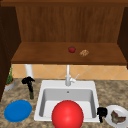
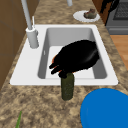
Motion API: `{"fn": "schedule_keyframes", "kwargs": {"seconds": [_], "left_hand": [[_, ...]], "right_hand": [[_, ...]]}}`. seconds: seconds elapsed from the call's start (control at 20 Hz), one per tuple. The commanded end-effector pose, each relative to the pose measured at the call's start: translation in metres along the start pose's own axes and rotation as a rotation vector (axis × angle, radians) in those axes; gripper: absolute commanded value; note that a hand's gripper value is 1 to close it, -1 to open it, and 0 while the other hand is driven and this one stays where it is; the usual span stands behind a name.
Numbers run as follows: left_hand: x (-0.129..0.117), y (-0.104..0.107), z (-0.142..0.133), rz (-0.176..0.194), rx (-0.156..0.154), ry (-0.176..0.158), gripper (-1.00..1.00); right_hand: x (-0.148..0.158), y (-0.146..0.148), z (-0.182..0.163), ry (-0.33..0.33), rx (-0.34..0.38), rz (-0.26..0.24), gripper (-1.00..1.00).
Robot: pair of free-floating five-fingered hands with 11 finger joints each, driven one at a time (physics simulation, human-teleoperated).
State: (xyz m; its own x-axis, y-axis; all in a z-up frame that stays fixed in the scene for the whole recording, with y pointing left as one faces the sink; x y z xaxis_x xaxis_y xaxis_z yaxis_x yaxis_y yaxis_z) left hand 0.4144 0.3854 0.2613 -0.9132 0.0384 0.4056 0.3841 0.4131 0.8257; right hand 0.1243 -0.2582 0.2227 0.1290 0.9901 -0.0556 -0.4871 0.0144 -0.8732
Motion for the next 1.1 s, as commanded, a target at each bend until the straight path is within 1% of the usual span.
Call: {"fn": "schedule_keyframes", "kwargs": {"seconds": [0.0, 0.2, 0.4, 0.5, 0.55, 0.65, 0.7, 0.75, 0.8, 0.85, 0.9, 0.95, 1.0, 1.05], "left_hand": [[0.0, 0.006, 0.001, 0.0, -0.005, 0.0, -1.0], [0.008, 0.024, -0.004, 0.027, -0.009, -0.006, -1.0], [0.014, 0.043, -0.001, 0.036, 0.013, -0.015, -1.0], [0.019, 0.051, 0.0, 0.036, 0.016, -0.021, -1.0], [0.02, 0.052, 0.004, 0.036, 0.009, -0.018, -1.0], [0.023, 0.054, 0.016, 0.038, 0.01, -0.021, -1.0], [0.026, 0.056, 0.017, 0.034, 0.016, -0.012, -1.0], [0.026, 0.059, 0.023, 0.027, 0.03, -0.006, -1.0], [0.028, 0.06, 0.029, 0.011, 0.042, -0.015, -1.0], [0.032, 0.059, 0.03, -0.002, 0.039, -0.021, -1.0], [0.035, 0.059, 0.033, -0.001, 0.023, -0.015, -1.0], [0.037, 0.058, 0.037, 0.009, 0.009, -0.001, -1.0], [0.04, 0.057, 0.043, 0.018, 0.007, 0.007, -1.0], [0.044, 0.056, 0.046, 0.021, 0.006, 0.007, -1.0]], "right_hand": [[0.0, 0.0, 0.0, 0.0, 0.0, 0.0, 0.0], [0.0, 0.0, 0.0, 0.0, 0.0, 0.0, 0.0], [0.0, 0.0, 0.0, 0.0, 0.0, 0.0, 0.0], [0.0, 0.0, 0.0, 0.0, 0.0, 0.0, 0.0], [0.0, 0.0, 0.0, 0.0, 0.0, 0.0, 0.0], [0.0, 0.0, 0.0, 0.0, 0.0, 0.0, 0.0], [0.0, 0.0, 0.0, 0.0, 0.0, 0.0, 0.0], [0.0, 0.0, 0.0, 0.0, 0.0, 0.0, 0.0], [0.0, 0.0, 0.0, 0.0, 0.0, 0.0, 0.0], [0.0, 0.0, 0.0, 0.0, 0.0, 0.0, 0.0], [0.0, 0.0, 0.0, 0.0, 0.0, 0.0, 0.0], [0.0, 0.0, 0.0, 0.0, 0.0, 0.0, 0.0], [0.0, 0.0, 0.0, 0.0, 0.0, 0.0, 0.0], [0.0, 0.0, 0.0, 0.0, 0.0, 0.0, 0.0]]}}
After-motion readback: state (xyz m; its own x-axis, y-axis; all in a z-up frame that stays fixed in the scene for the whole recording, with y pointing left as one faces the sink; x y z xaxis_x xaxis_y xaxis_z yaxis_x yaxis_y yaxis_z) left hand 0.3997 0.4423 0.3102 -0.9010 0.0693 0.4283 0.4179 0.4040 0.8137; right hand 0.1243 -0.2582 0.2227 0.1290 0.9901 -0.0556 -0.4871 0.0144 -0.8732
